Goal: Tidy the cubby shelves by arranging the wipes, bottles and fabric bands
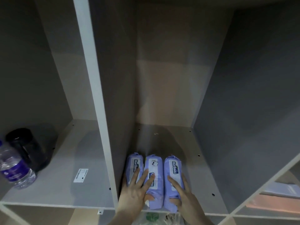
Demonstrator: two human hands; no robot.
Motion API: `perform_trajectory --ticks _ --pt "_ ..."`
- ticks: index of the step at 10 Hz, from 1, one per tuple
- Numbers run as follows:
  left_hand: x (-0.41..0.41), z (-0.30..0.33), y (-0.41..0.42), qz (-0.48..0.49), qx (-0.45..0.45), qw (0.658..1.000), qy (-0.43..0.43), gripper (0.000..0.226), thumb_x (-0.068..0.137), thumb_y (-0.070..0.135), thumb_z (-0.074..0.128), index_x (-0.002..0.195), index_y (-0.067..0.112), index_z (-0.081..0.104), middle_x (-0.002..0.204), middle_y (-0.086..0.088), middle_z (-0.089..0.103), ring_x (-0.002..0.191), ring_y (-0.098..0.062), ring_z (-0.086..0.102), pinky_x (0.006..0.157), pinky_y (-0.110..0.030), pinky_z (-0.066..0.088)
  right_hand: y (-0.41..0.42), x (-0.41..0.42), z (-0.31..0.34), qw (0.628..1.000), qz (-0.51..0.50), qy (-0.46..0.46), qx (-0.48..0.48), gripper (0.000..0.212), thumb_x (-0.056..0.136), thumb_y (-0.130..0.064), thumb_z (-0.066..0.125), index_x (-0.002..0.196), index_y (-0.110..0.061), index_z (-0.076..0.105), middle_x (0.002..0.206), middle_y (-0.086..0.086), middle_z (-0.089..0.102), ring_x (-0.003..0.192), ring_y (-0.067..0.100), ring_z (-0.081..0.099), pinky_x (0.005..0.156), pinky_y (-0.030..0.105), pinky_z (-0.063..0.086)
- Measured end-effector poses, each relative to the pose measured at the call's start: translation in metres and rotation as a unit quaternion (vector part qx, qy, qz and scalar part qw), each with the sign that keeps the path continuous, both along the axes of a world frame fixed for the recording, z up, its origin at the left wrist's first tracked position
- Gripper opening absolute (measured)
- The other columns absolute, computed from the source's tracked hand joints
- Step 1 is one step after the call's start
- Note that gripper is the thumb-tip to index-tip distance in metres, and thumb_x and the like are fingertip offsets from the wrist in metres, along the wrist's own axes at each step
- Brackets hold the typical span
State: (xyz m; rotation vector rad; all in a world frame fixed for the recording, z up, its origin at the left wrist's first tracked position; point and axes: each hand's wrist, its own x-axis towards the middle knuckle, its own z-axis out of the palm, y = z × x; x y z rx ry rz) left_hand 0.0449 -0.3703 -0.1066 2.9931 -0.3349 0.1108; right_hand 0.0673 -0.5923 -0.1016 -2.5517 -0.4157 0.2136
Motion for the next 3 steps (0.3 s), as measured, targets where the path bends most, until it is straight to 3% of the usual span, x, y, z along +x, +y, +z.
perform_trajectory --ticks 1,2,3 --pt "0.004 -0.013 0.005 0.004 0.001 1.0 -0.027 0.096 0.066 0.069 0.046 0.148 0.033 0.013 0.15 0.007 0.03 0.134 -0.025 0.031 0.053 -0.038 0.055 0.002 0.002 0.003 1.0 0.017 -0.003 -0.018 0.092 0.086 -0.025 0.06 0.105 -0.087 -0.004 0.157 -0.01 -0.01 0.135 0.01 0.04 0.078 0.015 0.044" --pt "-0.005 0.028 -0.002 0.029 0.012 0.996 0.083 0.085 0.076 0.071 0.035 0.149 0.034 0.008 0.158 0.007 0.014 0.148 -0.024 -0.002 0.079 -0.056 0.051 -0.005 -0.003 0.023 0.999 0.022 0.034 -0.024 0.091 0.086 -0.035 0.057 0.105 -0.085 -0.017 0.151 -0.016 -0.011 0.132 0.014 0.045 0.074 0.021 0.043" --pt "-0.012 0.076 -0.012 0.061 -0.084 0.97 0.218 0.06 0.089 0.066 0.029 0.134 0.03 0.044 0.147 -0.004 0.038 0.142 -0.024 0.023 0.105 -0.044 0.032 -0.01 -0.008 0.052 0.998 0.033 0.04 0.02 0.085 0.078 -0.052 0.062 0.14 -0.057 0.005 0.156 -0.01 -0.005 0.143 0.015 0.026 0.097 0.026 0.042"
